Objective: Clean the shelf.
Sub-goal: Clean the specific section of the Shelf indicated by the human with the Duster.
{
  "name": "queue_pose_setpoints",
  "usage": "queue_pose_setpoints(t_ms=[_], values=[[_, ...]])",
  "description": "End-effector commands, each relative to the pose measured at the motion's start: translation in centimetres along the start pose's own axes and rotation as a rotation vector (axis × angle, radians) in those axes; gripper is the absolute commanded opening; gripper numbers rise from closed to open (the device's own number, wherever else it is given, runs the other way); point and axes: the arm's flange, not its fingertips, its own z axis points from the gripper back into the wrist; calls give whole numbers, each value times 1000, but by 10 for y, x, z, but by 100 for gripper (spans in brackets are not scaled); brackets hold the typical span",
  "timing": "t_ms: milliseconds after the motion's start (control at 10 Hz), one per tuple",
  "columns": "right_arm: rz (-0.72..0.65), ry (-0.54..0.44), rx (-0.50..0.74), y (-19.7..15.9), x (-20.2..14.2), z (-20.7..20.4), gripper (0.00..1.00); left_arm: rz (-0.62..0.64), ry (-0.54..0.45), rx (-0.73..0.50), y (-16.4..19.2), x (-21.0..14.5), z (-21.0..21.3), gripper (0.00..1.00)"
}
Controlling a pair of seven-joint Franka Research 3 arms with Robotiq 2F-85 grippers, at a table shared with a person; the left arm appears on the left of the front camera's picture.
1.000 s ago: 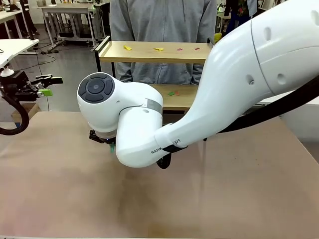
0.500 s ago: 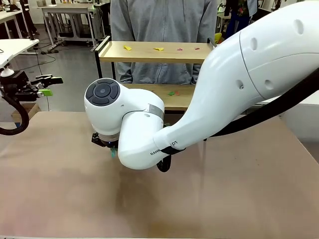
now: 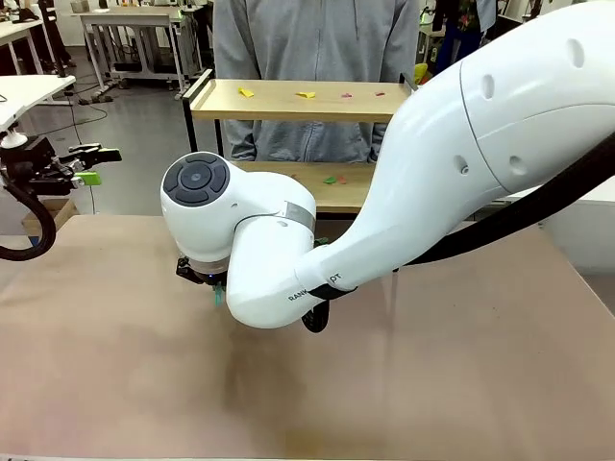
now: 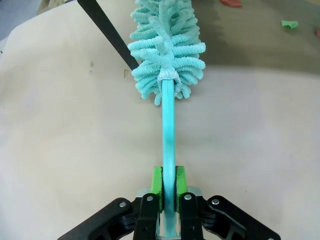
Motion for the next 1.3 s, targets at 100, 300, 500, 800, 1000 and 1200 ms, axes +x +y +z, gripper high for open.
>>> queue_pose_setpoints(t_ms=[100,300,500,800,1000,1200], values=[[-61,41,4,-39,2,4,13,-15,-2,-2,-1,3,-1,100],[-98,91,-5,-76,6,6,13,-15,-2,-2,-1,3,-1,100],[-120,113,6,-108,9,11,13,-15,-2,-2,-1,3,-1,100],[-163,110,2,-157,19,24,13,-15,-2,-2,-1,3,-1,100],[-201,110,-35,-192,23,33,13,-15,-2,-2,-1,3,-1,100],[-248,131,-102,-222,25,38,13,-15,-2,-2,-1,3,-1,100]])
